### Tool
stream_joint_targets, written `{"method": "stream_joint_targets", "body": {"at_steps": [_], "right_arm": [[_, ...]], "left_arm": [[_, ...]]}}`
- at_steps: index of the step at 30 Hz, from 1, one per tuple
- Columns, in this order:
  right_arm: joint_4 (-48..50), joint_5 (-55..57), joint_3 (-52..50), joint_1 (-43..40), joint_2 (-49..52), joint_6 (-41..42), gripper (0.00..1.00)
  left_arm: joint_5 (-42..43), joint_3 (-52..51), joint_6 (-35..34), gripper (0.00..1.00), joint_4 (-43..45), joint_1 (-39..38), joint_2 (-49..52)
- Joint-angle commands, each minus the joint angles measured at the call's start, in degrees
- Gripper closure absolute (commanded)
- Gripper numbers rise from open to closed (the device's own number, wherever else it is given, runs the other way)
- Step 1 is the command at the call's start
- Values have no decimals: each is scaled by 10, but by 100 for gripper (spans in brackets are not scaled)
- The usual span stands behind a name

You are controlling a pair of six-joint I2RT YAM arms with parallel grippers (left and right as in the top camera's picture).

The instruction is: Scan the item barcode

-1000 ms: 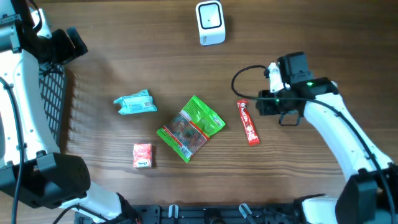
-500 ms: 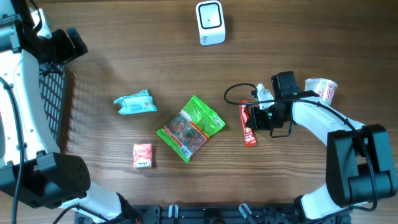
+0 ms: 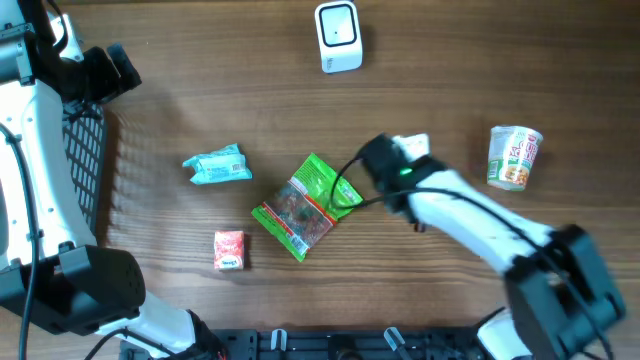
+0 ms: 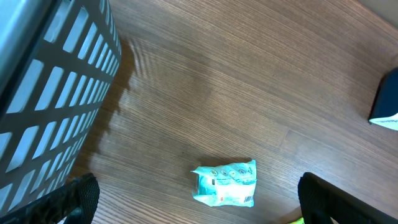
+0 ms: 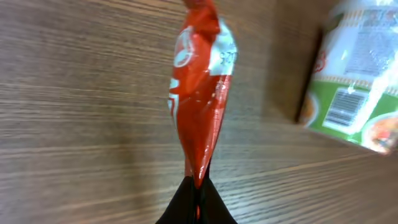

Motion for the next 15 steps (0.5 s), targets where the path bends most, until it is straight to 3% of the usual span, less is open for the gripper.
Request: {"method": "stream_joint_targets", "body": {"at_steps": [1,4,6,8,12,15], "right_arm": [[32,100,-7,47,76,43,96],[50,44,-6,64,110,37,92],[50,20,-1,65,104,32,72],[55,-21,12,65,103,-7,62],[83,-164,44,65,93,-90,59],[61,-203,72,52,39,-98,59]], "left_arm": [[7,-2,3,0,0,2,0],[7,-2,3,0,0,2,0],[7,-2,3,0,0,2,0],[7,-2,3,0,0,2,0],[7,-2,3,0,0,2,0],[7,-2,3,0,0,2,0]]}}
